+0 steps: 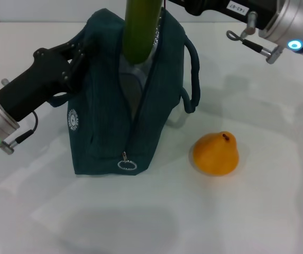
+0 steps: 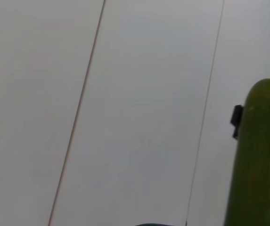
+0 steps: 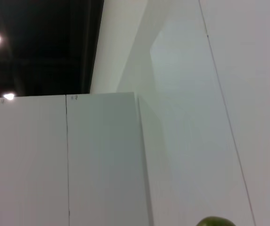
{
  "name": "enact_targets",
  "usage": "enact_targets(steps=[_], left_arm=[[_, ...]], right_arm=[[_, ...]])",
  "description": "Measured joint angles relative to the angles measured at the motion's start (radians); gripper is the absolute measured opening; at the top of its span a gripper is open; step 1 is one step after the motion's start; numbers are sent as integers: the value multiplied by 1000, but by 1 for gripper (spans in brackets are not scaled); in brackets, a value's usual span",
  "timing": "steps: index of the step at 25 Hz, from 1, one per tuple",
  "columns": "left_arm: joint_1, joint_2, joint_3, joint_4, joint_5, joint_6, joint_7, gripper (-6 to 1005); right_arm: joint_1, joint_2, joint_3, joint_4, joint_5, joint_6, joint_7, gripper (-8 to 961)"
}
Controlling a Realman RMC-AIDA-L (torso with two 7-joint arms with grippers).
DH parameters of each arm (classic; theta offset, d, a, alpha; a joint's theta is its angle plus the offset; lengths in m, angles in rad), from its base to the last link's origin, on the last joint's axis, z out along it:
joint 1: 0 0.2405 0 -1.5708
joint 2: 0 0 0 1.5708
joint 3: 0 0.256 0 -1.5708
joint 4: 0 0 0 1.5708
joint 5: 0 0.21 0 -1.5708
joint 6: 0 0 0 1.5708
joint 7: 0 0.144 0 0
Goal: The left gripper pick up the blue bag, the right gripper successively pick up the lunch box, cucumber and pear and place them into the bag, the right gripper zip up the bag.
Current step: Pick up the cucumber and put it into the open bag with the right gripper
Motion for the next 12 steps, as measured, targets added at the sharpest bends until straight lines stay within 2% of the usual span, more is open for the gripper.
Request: enact_targets(steps=[8, 12], left_arm=[[-7, 0, -2, -4, -3, 2, -1, 44], [-7, 0, -5, -4, -6, 0, -3, 44]], right_arm=[[22, 0, -159, -5, 93, 84, -17, 673], [0, 0, -175, -6, 94, 90, -19, 677]])
